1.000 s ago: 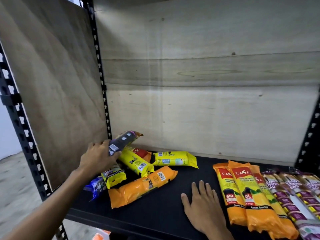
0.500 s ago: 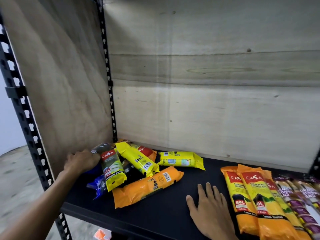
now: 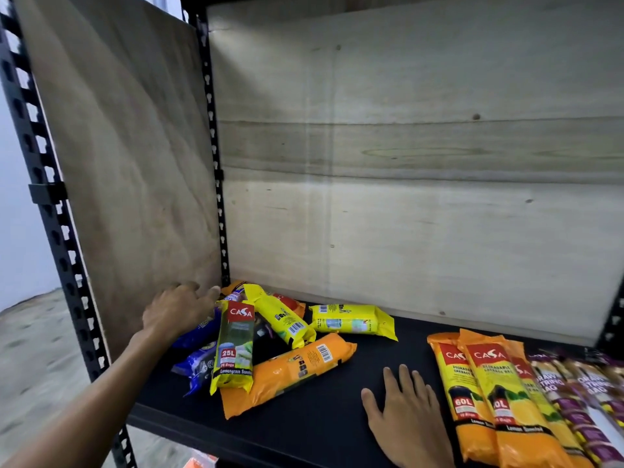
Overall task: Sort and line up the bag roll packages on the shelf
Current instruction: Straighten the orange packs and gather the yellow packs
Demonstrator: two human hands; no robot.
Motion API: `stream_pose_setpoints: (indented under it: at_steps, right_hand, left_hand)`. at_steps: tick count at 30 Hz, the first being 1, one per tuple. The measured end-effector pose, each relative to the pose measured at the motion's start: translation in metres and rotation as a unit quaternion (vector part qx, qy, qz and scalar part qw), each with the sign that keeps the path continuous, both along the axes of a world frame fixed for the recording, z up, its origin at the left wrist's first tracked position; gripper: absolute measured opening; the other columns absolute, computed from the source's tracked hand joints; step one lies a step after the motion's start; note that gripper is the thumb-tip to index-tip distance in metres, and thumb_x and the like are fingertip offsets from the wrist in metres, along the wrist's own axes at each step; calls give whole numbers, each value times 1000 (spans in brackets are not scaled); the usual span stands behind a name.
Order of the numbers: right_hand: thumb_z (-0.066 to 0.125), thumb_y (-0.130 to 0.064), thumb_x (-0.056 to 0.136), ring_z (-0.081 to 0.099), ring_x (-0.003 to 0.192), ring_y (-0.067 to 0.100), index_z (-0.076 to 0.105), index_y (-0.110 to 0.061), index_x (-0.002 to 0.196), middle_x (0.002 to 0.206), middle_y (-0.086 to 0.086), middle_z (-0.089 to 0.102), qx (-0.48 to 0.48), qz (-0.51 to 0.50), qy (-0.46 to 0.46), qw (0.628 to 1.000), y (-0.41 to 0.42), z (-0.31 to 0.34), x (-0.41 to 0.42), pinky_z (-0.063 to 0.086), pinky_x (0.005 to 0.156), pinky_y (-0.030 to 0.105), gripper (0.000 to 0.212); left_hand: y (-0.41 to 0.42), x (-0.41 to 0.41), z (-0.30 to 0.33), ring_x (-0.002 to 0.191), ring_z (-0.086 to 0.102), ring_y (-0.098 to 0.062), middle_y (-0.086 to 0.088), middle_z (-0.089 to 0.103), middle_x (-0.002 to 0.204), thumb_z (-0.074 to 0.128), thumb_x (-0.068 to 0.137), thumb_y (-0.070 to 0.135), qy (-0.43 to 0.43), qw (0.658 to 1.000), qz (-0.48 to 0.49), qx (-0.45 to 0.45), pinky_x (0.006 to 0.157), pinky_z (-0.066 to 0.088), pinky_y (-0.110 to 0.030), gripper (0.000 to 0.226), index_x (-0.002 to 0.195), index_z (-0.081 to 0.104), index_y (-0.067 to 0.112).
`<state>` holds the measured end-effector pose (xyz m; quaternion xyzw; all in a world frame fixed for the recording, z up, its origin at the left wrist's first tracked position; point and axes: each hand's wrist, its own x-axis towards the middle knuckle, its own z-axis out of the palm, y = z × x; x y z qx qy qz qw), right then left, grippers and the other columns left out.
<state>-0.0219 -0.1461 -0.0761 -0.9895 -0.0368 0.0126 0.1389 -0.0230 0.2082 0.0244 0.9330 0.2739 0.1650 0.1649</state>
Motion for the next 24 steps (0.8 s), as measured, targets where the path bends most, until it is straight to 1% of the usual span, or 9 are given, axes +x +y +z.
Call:
stream_pose_setpoints:
  at_steps: [3,6,8,10,12,15,17,19,24]
  right_hand:
    - [22,-63,98,2,153,23,15,-25,158,167,3,5,6,3,-3,1000,-1,0,-1,3,124,40,72]
    - [22,-62,98,2,153,23,15,-24,158,167,4,5,6,3,-4,1000,-1,0,0,4,124,40,71]
    - [22,-62,98,2,153,23,16,-24,158,167,4,6,7,0,-4,1000,0,-1,1,4,124,41,71]
    - [23,-62,97,4,153,23,17,-25,158,166,3,8,9,-4,-2,1000,1,-1,3,6,124,41,71]
    - [27,-63,97,8,152,24,22,-26,156,165,3,13,11,-15,-4,1000,3,-1,6,10,123,40,70]
    - [34,-63,95,25,146,25,36,-28,149,157,3,30,31,-43,-17,998,9,6,16,25,118,40,64]
    - [37,-62,95,35,137,25,44,-29,143,148,2,41,65,-48,-36,996,17,16,28,33,110,40,58]
    - [41,-59,95,40,131,25,49,-29,138,141,2,47,100,-31,-68,992,29,26,43,38,104,39,53]
    - [49,-53,95,45,126,26,57,-23,131,133,5,55,167,40,-93,981,71,52,92,41,102,39,48]
  left_hand:
    - [-10,-1,0,113,58,-34,-14,61,130,42,91,64,-6,1000,-11,-1,91,48,-44,63,128,59,15]
    - [-24,-3,-1,97,63,-32,-12,68,113,47,89,63,-23,999,-45,7,83,53,-41,57,113,67,15]
    - [-36,-3,-4,91,65,-31,-12,71,105,48,89,63,-29,996,-76,17,77,53,-37,53,113,66,19]
    - [-51,-2,-11,98,64,-28,-10,69,114,48,91,61,-29,991,-125,28,78,51,-35,53,119,64,19]
    - [-62,2,-23,117,57,-27,-8,59,134,42,89,68,-14,984,-171,41,93,49,-41,65,130,58,21]
    - [-80,6,-39,143,31,-26,-3,36,156,37,89,71,28,978,-201,49,114,30,-49,73,146,40,26]
    - [-90,8,-46,148,20,-24,0,23,162,37,90,70,43,974,-216,57,118,20,-50,72,151,29,33]
    - [-93,10,-53,150,16,-23,3,15,164,35,89,71,50,971,-221,77,118,17,-49,71,152,23,40]
    - [-87,16,-66,150,13,-24,6,3,165,27,88,75,83,963,-225,123,117,20,-51,67,149,20,47]
